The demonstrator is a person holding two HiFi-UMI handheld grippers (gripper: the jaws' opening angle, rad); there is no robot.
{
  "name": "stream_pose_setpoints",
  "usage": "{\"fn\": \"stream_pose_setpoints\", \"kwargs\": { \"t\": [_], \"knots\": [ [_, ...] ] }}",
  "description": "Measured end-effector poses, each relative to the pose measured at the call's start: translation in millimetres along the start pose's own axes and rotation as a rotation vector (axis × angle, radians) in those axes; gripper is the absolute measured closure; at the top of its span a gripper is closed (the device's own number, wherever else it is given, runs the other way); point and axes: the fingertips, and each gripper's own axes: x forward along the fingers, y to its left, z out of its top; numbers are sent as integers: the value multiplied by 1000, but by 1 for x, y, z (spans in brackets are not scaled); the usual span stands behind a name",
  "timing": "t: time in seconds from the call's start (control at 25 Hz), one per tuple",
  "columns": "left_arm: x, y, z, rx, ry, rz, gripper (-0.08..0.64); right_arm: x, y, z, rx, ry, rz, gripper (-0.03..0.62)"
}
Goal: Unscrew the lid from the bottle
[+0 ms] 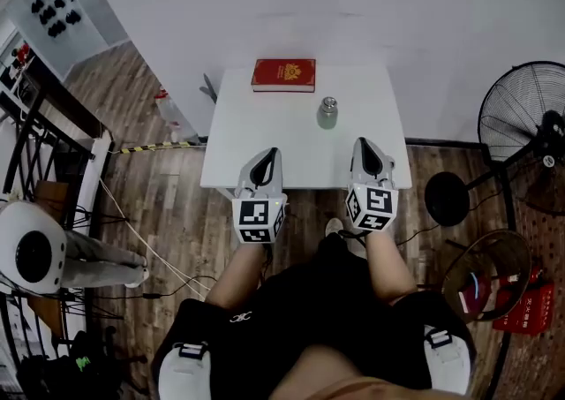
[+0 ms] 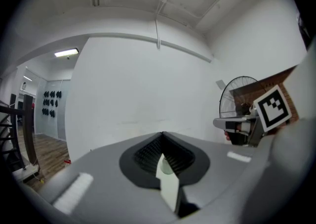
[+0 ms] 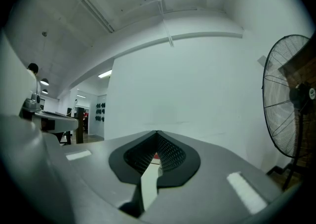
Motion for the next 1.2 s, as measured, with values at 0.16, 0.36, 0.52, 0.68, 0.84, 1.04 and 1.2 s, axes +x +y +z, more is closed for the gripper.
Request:
{"fn": "stream_pose_setpoints", "kwargs": {
  "t": [0.16, 0.36, 0.52, 0.68, 0.84, 1.04, 1.2],
  "knots": [
    [70, 5, 0, 6, 19, 3, 506, 63, -28, -5, -6, 25, 31, 592],
    [142, 13, -10, -17, 65, 16, 506, 128, -53, -15, -6, 67, 74, 591],
    [192, 17, -25, -14, 117, 9, 506, 172, -70, -31, -2, 101, 103, 591],
    [219, 20, -36, -12, 141, 3, 506, 196, -76, -48, 11, 134, 128, 591],
    [237, 23, -40, -16, 137, -70, 506, 213, -70, -56, 28, 132, 172, 591],
    [260, 3, -72, -24, 192, -366, 296, 228, -36, -73, 69, 177, 378, 423],
    [278, -5, -107, 77, 293, -501, 173, 242, -21, -102, 15, 266, 428, 353]
  ]
}}
